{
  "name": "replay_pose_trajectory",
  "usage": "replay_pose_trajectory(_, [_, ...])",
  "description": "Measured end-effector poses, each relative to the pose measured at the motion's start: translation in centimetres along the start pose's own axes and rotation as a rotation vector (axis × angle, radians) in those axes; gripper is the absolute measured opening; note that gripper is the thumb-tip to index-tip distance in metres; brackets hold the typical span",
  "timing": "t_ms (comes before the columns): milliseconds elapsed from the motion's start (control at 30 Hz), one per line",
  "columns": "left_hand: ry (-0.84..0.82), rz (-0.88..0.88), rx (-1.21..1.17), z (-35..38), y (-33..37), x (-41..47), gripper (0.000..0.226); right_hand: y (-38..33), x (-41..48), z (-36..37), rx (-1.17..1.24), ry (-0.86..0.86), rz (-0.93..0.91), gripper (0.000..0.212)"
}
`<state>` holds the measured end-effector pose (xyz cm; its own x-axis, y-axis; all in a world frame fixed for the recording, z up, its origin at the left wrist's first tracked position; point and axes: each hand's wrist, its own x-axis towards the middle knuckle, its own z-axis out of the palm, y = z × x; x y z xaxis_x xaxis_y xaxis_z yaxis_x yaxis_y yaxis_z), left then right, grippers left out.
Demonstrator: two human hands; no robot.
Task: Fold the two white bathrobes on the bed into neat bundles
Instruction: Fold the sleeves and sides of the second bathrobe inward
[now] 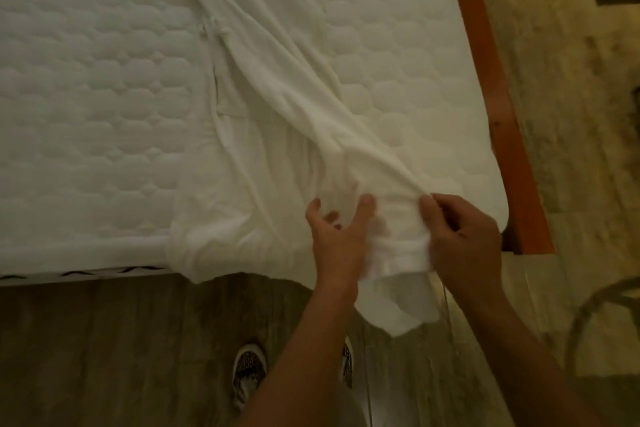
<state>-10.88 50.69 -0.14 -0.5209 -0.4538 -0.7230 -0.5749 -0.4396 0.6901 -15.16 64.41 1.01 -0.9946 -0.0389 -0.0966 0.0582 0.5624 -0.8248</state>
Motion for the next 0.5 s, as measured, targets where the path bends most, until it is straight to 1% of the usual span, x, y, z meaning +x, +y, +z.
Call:
replay_pose_trajectory(33, [-0.045,-0.062,-0.127,0.2,0.8,0.2,0.064,-0.2,0.4,-0.1,0.023,-0.026,0.037,0.011])
replay_pose_trajectory(67, [-0.072,-0.052,-0.19,0.5,1.3,0.3,0.047,-0.2,0.8,-0.1,0.016,-0.058,0.061,0.012])
replay_pose_trajectory(100, [-0.072,0.007,-0.17,0.8,1.9,0.0,0.035,-0.1,0.8,0.0,0.004,-0.091,0.083,0.013])
replay_pose_trajectory(133, [-0.064,0.074,-0.132,1.3,2.4,-0.4,0.029,-0.3,0.6,0.2,-0.001,-0.127,0.09,0.019])
replay_pose_trajectory(167, [-0.053,0.121,-0.107,1.8,2.7,-1.0,0.026,-0.1,0.1,0.3,0.028,-0.161,0.087,0.03])
replay_pose_trajectory(200, [-0.054,0.141,-0.095,2.3,3.0,-1.5,0.025,-0.2,-0.6,0.4,0.107,-0.194,0.089,0.038])
replay_pose_trajectory(267, [-0.085,0.145,-0.086,3.0,3.2,-2.5,0.027,-0.1,-2.5,0.2,0.253,-0.272,0.074,0.049])
replay_pose_trajectory(333, [-0.118,0.147,-0.037,3.4,3.3,-3.1,0.033,0.5,-4.2,0.4,0.228,-0.318,0.036,0.065])
replay_pose_trajectory(367, [-0.14,0.146,0.006,3.5,3.2,-3.1,0.037,0.7,-4.8,0.8,0.181,-0.299,0.028,0.072])
replay_pose_trajectory(433, [-0.158,0.156,0.059,3.2,3.4,-3.2,0.036,0.6,-5.4,1.7,0.105,-0.176,0.024,0.091])
replay_pose_trajectory(467, [-0.149,0.163,0.05,2.7,3.7,-3.3,0.033,0.3,-5.6,2.3,0.06,-0.108,-0.019,0.094])
replay_pose_trajectory(500, [-0.136,0.166,0.017,1.8,4.2,-3.4,0.029,0.0,-5.9,2.8,-0.005,-0.057,-0.088,0.09])
